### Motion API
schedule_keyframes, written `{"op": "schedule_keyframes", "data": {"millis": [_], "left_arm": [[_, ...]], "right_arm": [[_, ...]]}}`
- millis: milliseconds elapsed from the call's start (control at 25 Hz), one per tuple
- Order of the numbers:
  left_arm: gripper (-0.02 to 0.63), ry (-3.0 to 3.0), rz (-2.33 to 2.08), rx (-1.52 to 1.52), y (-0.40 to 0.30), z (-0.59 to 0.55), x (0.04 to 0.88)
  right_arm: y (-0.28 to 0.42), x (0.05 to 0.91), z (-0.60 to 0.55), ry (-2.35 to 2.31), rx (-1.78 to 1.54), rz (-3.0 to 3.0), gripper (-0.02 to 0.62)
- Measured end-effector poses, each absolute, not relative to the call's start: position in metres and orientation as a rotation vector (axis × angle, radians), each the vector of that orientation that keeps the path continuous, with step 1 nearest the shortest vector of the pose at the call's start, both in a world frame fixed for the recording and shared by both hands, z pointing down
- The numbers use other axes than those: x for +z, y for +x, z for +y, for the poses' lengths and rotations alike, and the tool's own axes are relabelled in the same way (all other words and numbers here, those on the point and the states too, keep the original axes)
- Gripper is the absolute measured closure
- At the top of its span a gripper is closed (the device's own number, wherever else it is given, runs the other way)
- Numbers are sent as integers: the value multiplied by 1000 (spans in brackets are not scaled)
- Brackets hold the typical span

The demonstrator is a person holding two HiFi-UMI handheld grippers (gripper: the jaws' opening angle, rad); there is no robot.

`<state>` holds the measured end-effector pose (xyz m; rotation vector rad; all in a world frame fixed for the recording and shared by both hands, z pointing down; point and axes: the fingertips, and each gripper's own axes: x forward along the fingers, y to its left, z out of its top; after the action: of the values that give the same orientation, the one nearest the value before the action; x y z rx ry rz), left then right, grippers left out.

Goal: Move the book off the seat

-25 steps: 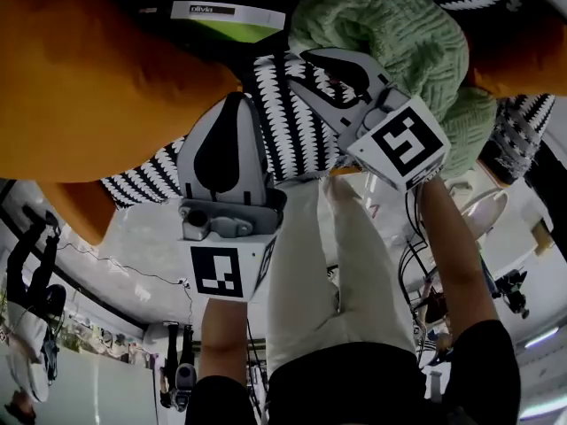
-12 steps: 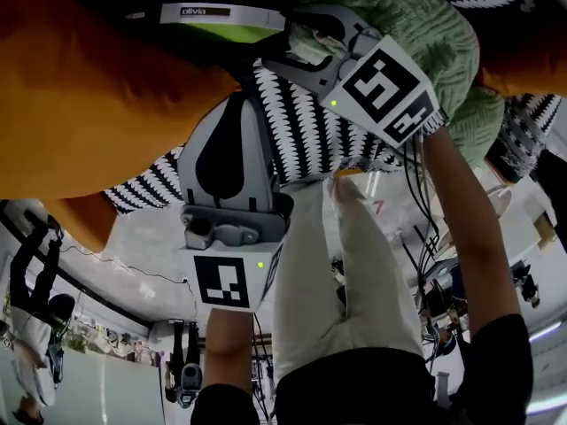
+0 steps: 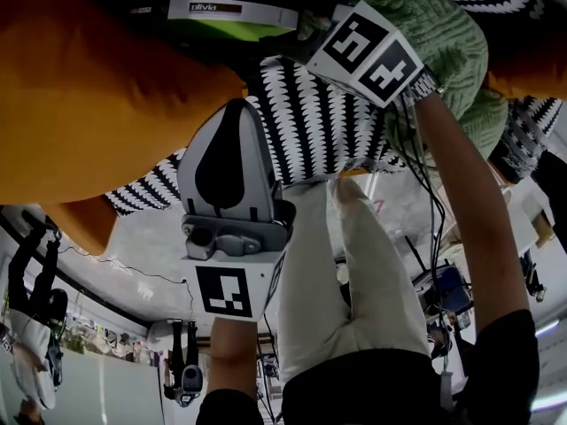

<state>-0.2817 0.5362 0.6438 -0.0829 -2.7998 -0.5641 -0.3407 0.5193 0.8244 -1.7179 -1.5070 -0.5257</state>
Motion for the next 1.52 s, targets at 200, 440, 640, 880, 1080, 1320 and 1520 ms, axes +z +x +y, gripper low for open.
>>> {"op": "schedule_keyframes", "data": {"millis": [200, 440, 640, 880, 1080, 1320, 1520], "left_arm": [[597, -88, -2792, -573, -277, 531, 647], [597, -64, -2792, -572, -274, 519, 646], [597, -60, -2791, -573, -272, 524, 646], [597, -56, -2790, -576, -268, 519, 647], [597, -35, -2787, -578, -265, 522, 646], [597, -20, -2802, -567, -274, 521, 630], [597, -25, -2809, -552, -256, 519, 627]], "right_arm": [[-333, 839, 522, -1724, -521, -1434, 325], [-327, 846, 526, -1724, -555, -1447, 325], [-317, 859, 532, -1724, -626, -1418, 325], [-321, 868, 534, -1682, -714, -1502, 433], [-319, 860, 536, -1663, -715, -1523, 442], [-329, 832, 531, -1621, -711, -1566, 445], [-315, 823, 526, -1590, -627, -1612, 446]]}}
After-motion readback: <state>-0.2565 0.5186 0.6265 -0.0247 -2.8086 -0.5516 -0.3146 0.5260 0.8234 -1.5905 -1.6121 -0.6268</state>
